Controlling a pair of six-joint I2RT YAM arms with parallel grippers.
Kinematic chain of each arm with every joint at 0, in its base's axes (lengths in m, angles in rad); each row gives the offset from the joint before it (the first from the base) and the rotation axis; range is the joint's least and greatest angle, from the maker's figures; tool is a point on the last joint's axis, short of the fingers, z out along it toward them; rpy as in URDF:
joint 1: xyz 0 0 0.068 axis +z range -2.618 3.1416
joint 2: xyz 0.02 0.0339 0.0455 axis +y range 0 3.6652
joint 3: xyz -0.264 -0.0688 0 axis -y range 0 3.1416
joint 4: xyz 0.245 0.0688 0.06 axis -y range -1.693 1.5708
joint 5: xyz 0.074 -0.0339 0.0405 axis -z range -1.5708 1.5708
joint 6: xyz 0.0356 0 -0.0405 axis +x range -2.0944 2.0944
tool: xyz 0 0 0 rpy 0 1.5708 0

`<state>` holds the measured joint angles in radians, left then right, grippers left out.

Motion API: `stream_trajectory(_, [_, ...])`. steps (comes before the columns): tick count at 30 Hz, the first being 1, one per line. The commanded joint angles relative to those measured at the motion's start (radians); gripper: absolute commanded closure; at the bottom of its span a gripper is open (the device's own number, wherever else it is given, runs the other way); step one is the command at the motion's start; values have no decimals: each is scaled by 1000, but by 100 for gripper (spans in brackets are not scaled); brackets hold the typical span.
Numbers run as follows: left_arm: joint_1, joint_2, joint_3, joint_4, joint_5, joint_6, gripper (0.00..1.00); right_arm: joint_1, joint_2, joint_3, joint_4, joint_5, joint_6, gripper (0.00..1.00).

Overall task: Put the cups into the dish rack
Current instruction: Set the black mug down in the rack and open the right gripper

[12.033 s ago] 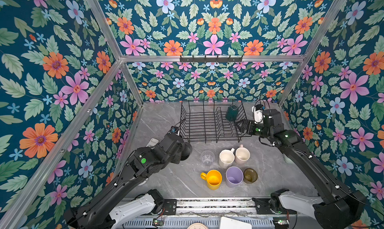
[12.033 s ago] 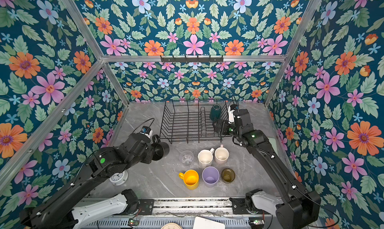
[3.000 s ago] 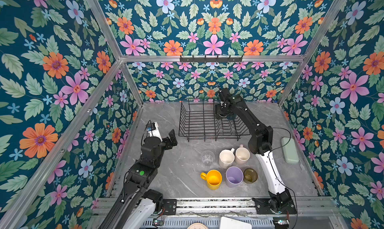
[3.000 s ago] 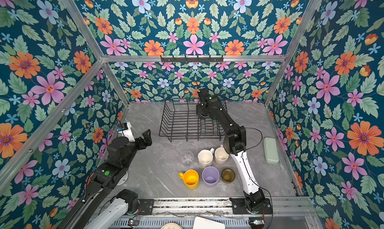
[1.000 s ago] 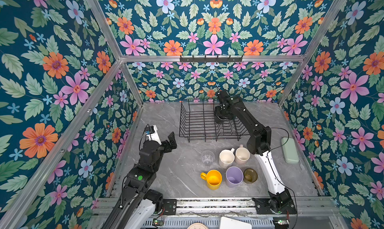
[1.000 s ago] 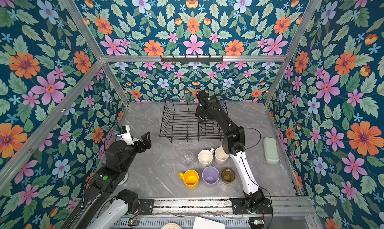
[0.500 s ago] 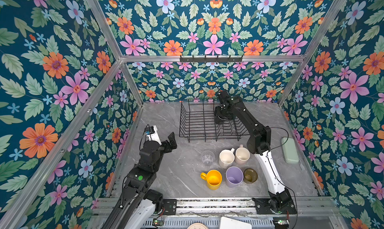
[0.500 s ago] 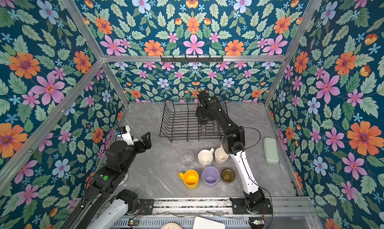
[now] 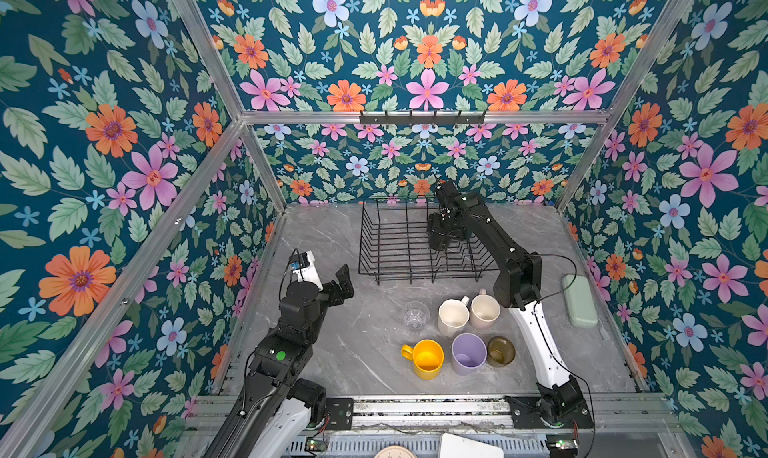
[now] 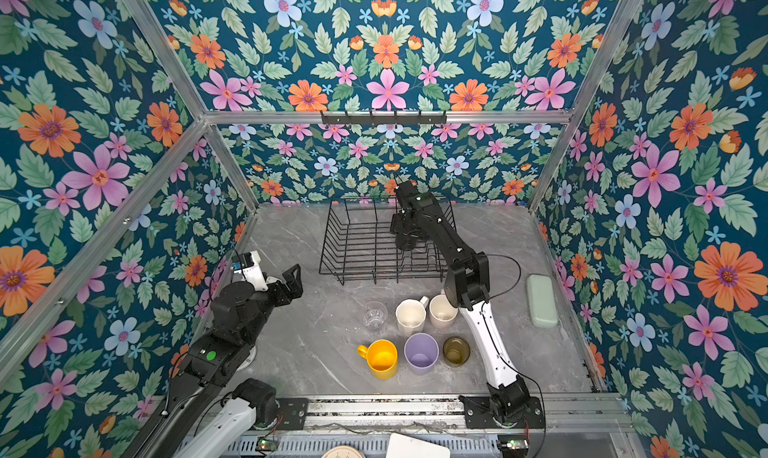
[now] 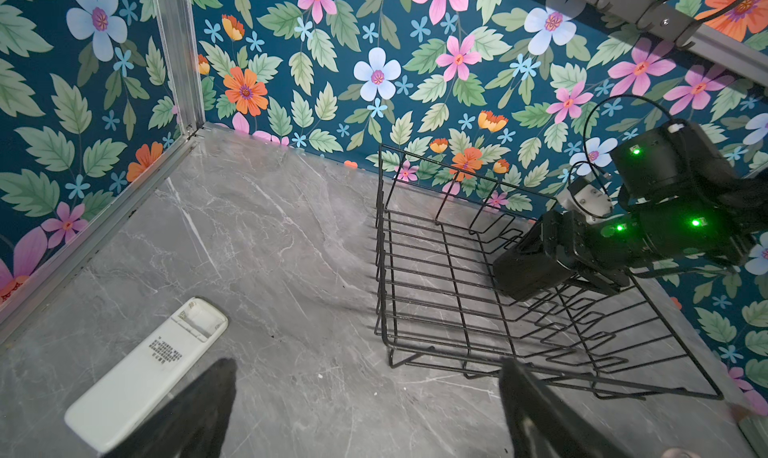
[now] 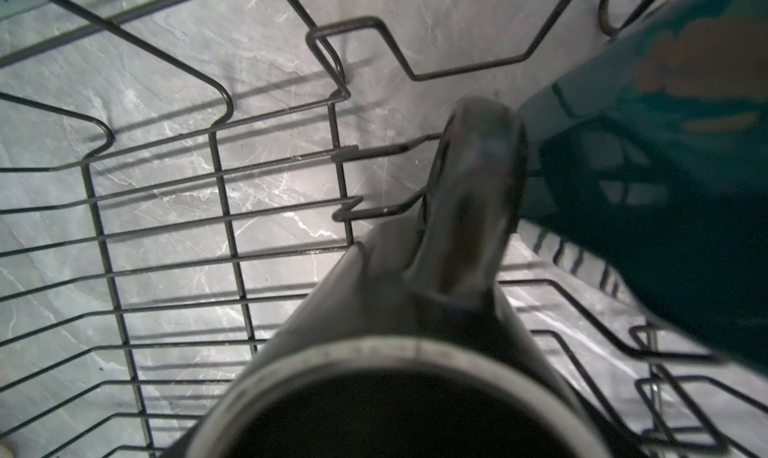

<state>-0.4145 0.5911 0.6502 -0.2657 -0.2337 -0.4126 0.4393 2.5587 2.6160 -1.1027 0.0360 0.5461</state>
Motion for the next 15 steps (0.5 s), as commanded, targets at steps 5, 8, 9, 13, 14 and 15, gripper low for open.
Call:
stream_trajectory(5, [0, -8, 1, -5, -10, 8, 0, 1, -13, -2, -13, -9, -7, 13])
stream_trajectory(8, [0, -10, 2, -8, -13, 9, 0, 1, -27, -12, -7, -4, -10, 13])
stream_trajectory(9, [0, -11, 3, -10, -14, 9, 0, 2, -35, -17, -5, -2, -10, 12])
stream_trajectory(13, [0, -15, 5, -15, -20, 9, 0, 1, -89, -69, 24, 5, -14, 12])
stream_trajectory(14, [0, -17, 5, -17, -22, 9, 0, 1, -106, -85, 34, 9, -16, 12])
stream_trajectory(15, [0, -17, 6, -17, -23, 7, 0, 2, -120, -99, 42, 11, -20, 12])
